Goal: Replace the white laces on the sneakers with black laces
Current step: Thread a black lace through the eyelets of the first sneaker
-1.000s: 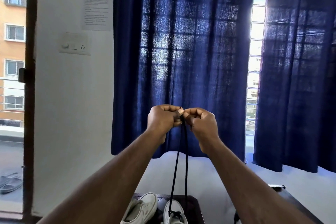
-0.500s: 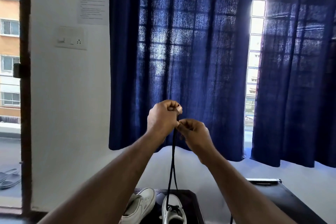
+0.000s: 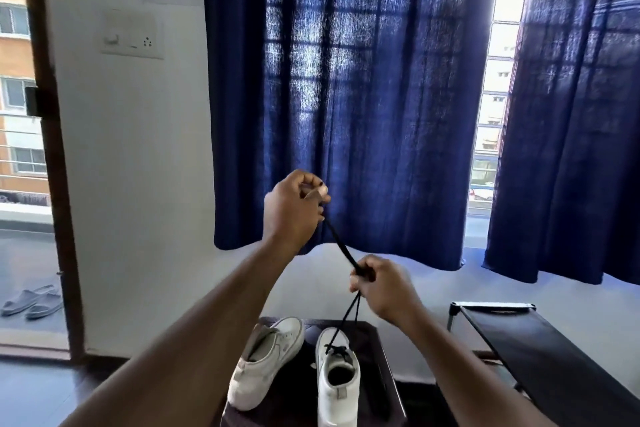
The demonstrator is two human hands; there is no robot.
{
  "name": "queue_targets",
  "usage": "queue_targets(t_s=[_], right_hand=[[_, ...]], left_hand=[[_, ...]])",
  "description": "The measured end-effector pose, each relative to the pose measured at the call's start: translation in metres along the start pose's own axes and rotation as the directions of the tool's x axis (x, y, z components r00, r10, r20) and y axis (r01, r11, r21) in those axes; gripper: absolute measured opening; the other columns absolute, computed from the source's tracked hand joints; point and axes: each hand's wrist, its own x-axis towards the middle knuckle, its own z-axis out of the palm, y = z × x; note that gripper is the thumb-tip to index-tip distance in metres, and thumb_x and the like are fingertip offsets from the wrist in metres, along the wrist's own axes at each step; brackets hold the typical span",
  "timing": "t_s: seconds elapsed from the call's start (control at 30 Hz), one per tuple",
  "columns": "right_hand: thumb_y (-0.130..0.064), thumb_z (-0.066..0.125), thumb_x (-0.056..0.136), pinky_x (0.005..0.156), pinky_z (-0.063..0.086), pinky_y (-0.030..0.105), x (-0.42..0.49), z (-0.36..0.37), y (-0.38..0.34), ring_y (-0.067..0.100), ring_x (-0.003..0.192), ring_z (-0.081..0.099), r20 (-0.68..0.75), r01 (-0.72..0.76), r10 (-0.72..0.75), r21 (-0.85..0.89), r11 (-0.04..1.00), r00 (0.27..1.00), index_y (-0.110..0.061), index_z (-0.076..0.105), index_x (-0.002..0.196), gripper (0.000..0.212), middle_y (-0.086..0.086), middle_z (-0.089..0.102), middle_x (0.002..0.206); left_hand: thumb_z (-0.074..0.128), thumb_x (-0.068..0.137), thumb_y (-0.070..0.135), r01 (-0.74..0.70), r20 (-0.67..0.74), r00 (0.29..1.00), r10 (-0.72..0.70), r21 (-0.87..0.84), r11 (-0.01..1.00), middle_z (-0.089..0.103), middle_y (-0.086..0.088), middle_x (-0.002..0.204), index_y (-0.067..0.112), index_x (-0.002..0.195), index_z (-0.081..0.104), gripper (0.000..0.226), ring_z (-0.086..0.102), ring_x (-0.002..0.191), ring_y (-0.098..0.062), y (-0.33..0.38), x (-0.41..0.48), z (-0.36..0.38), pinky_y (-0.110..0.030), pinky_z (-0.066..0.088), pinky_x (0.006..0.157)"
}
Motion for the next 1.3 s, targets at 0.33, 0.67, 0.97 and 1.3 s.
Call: queue_targets(t_s=[0.33,0.67,0.97,1.3], right_hand=[[0.004,0.073,0.082,0.078,0.065,0.037,-0.005,-0.002,-0.004,0.018,0.075,0.078,-0.138,-0.086,0.152,0.399,0.913,0.979,-0.017,0.073,0.090,0.022,0.004,0.078,0.080],[0.011,0.068,0.086,0.073,0.060,0.029,-0.017,0.009,-0.002,0.022,0.075,0.073,0.055,-0.209,0.261,0.764,0.611,0.964,-0.005,0.071,0.101,0.023,0.016,0.075,0.089],[0.003,0.051,0.096,0.048,0.052,0.019,-0.042,0.044,0.076,0.014,0.058,0.067,0.327,-0.408,0.511,0.911,0.051,0.794,-0.003,0.063,0.121,0.029,0.011,0.067,0.081],[0.011,0.047,0.088,0.060,0.047,0.032,-0.043,0.073,0.058,0.021,0.065,0.064,0.421,-0.511,0.333,0.441,0.737,0.844,-0.011,0.073,0.082,0.034,0.012,0.075,0.080]], left_hand=[[0.076,0.087,-0.001,0.186,0.390,0.871,-0.300,0.304,0.934,0.075,-0.002,0.072,0.031,0.079,0.081,0.033,0.066,0.062,-0.016,-0.126,-0.074,0.008,-0.048,0.066,0.073],[0.076,0.091,0.013,0.286,0.431,0.818,-0.380,0.267,0.920,0.073,-0.008,0.074,0.013,0.099,0.073,0.009,0.065,0.060,-0.023,-0.132,-0.088,0.033,-0.045,0.062,0.072],[0.067,0.091,0.023,-0.436,0.665,0.733,-0.142,0.619,0.653,0.076,0.005,0.108,0.029,0.111,0.078,0.024,0.067,0.104,-0.019,-0.128,-0.063,0.022,-0.038,0.054,0.092],[0.064,0.091,0.017,-0.558,0.747,0.653,-0.123,0.585,0.588,0.075,0.010,0.108,0.035,0.109,0.077,0.029,0.065,0.103,-0.016,-0.132,-0.057,0.016,-0.037,0.057,0.089]])
